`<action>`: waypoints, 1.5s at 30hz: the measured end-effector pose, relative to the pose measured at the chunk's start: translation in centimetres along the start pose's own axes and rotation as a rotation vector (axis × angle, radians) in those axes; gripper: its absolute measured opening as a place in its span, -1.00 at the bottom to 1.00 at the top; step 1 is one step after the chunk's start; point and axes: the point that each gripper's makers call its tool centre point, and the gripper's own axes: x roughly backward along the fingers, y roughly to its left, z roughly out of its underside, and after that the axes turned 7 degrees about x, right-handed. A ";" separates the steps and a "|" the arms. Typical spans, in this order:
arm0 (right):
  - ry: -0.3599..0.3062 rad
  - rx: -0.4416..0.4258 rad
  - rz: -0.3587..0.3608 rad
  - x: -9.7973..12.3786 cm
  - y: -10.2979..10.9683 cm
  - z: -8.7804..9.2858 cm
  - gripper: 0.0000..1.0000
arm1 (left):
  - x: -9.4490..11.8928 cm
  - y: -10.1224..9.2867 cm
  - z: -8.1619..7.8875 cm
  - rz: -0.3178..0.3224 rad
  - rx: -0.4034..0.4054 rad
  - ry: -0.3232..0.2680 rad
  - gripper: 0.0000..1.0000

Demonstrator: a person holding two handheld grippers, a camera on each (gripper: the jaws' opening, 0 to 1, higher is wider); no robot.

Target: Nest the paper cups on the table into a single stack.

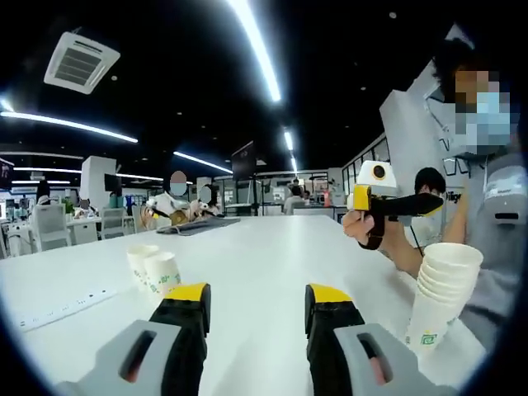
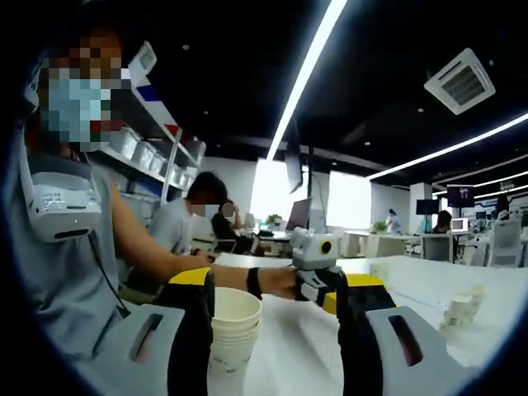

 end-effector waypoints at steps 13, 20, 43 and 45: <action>-0.003 -0.001 -0.021 0.7 0.6 -0.7 0.27 | 6.1 -7.0 -5.0 0.037 -0.077 -0.008 0.17; 0.029 -0.007 -0.065 1.1 1.0 -0.4 0.34 | 8.3 -12.3 -4.2 0.073 -0.051 0.019 0.30; 0.075 -0.051 -0.018 2.0 0.8 0.8 0.36 | 11.0 -16.6 -3.2 -0.050 -0.102 -0.044 0.41; 0.078 -0.047 0.006 2.0 0.3 0.7 0.36 | 11.0 -17.1 -3.4 -0.051 -0.139 -0.040 0.41</action>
